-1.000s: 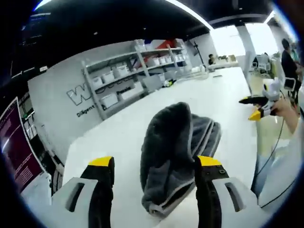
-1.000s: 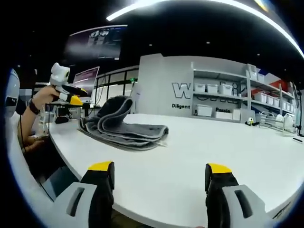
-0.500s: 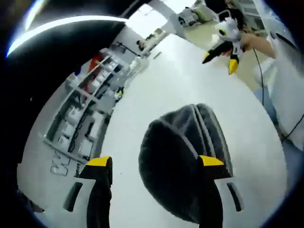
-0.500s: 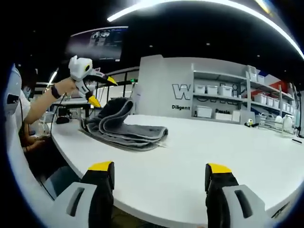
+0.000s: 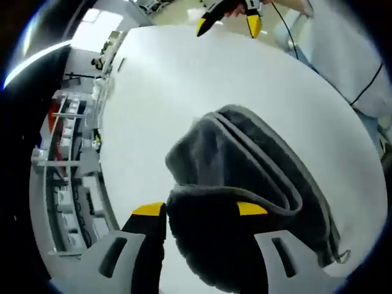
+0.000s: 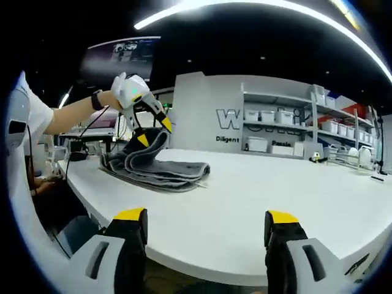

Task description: Open the folded towel by lifting each exposed corner and separating the folded layers until the towel lies flat within the target outline without major curled edges

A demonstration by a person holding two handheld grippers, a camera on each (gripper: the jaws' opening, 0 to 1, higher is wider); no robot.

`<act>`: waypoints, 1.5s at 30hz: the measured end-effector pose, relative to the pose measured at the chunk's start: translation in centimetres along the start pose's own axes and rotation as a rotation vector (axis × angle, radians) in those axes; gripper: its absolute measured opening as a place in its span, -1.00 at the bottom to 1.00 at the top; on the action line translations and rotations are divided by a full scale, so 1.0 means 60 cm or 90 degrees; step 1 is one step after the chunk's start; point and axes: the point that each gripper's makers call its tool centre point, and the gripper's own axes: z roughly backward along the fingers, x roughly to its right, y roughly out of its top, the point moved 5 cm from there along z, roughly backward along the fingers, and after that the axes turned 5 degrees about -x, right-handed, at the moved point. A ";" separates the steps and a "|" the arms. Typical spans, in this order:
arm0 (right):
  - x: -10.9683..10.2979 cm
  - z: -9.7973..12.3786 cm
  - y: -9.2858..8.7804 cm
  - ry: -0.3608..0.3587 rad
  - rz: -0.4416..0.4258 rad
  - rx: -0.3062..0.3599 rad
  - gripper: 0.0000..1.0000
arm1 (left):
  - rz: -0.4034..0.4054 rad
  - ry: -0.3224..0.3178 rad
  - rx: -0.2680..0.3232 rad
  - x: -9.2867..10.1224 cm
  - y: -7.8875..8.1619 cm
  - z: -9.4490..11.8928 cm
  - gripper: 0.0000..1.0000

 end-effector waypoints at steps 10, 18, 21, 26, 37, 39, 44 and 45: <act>0.002 -0.001 0.000 -0.002 0.000 0.004 0.57 | 0.030 -0.024 0.054 0.014 0.003 0.014 -0.88; -0.008 -0.007 0.001 0.011 0.001 0.005 0.57 | 0.283 0.133 0.060 -0.024 -0.103 0.074 -0.90; -0.008 -0.007 0.002 0.012 0.005 0.005 0.57 | 0.354 0.164 0.043 -0.025 -0.141 0.083 -0.90; -0.010 -0.009 0.005 0.013 0.004 0.006 0.57 | 0.541 0.254 -0.107 0.012 -0.280 0.103 -0.90; -0.022 -0.012 0.009 0.031 0.015 0.007 0.57 | 0.666 0.226 -0.195 0.131 -0.350 0.042 -0.89; -0.021 -0.011 0.010 0.031 0.017 0.006 0.57 | 0.677 0.230 -0.196 0.144 -0.349 0.039 -0.88; -0.012 -0.009 0.019 0.030 0.033 0.003 0.57 | 0.703 0.262 -0.176 0.157 -0.338 0.049 -0.81; -0.011 -0.010 0.021 0.031 0.038 0.003 0.57 | 0.705 0.269 -0.174 0.158 -0.337 0.053 -0.76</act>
